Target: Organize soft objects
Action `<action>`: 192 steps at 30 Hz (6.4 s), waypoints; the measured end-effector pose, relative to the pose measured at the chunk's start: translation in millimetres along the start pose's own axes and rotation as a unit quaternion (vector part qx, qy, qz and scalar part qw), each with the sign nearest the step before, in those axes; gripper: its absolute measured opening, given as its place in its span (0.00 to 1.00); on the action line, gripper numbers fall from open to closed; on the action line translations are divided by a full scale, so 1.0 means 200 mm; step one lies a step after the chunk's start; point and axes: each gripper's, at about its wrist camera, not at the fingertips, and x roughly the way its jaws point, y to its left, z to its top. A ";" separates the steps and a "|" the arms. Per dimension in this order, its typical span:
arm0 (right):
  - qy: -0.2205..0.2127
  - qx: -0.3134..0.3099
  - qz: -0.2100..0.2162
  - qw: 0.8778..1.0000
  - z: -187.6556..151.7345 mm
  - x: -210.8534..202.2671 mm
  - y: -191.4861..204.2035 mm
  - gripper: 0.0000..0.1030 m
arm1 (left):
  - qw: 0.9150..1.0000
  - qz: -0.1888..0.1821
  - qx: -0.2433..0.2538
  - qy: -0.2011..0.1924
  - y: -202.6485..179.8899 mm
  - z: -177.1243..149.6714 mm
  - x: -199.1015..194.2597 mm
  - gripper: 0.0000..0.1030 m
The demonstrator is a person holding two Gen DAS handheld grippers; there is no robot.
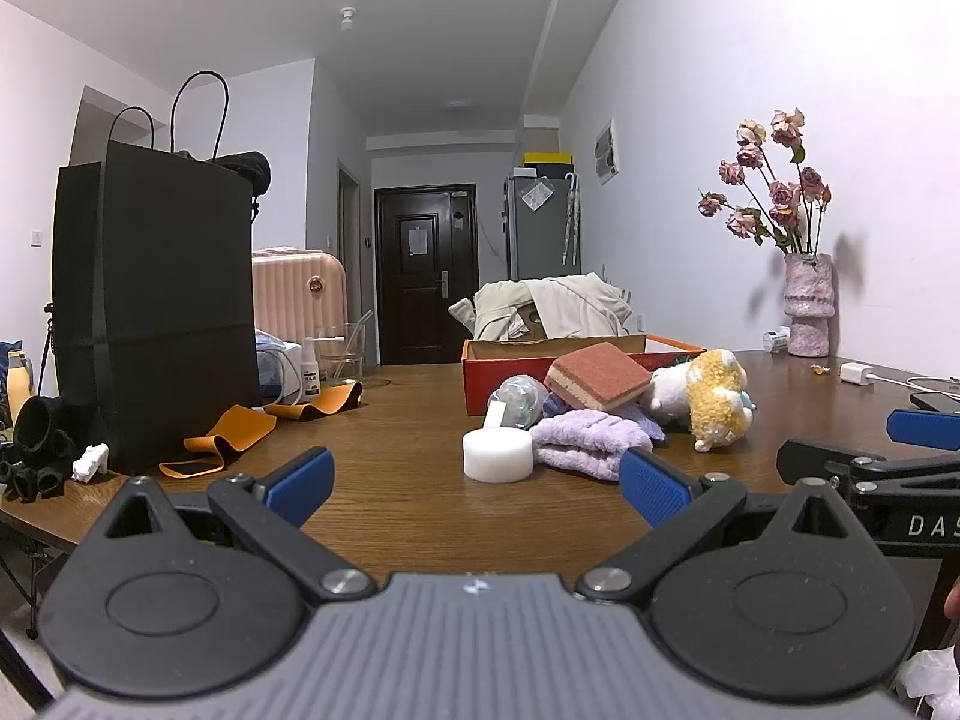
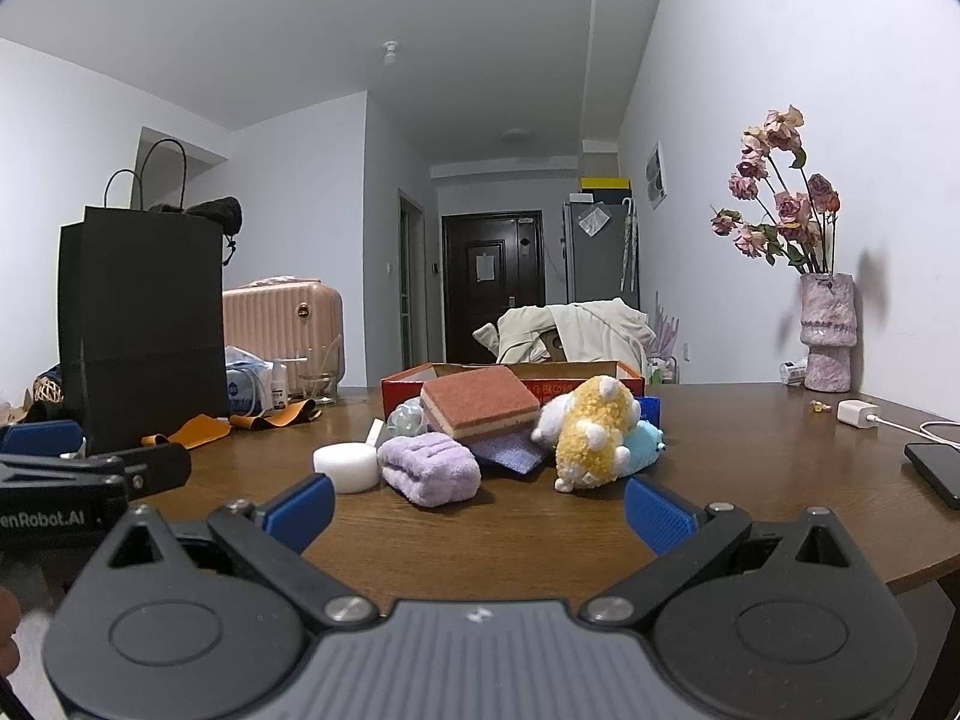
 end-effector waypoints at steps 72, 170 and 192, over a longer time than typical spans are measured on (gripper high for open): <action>0.088 -0.014 0.007 0.996 0.13 0.58 -0.03 1.00 | 0.995 -0.008 0.001 0.099 0.06 0.10 0.61 1.00; 0.190 0.058 0.086 0.976 1.35 1.68 -0.73 0.72 | 0.985 -0.076 0.001 0.152 0.19 1.16 1.65 0.83; 0.084 0.031 0.043 0.995 0.35 0.48 -0.48 0.94 | 0.992 -0.073 0.033 0.096 -0.10 0.34 0.56 1.00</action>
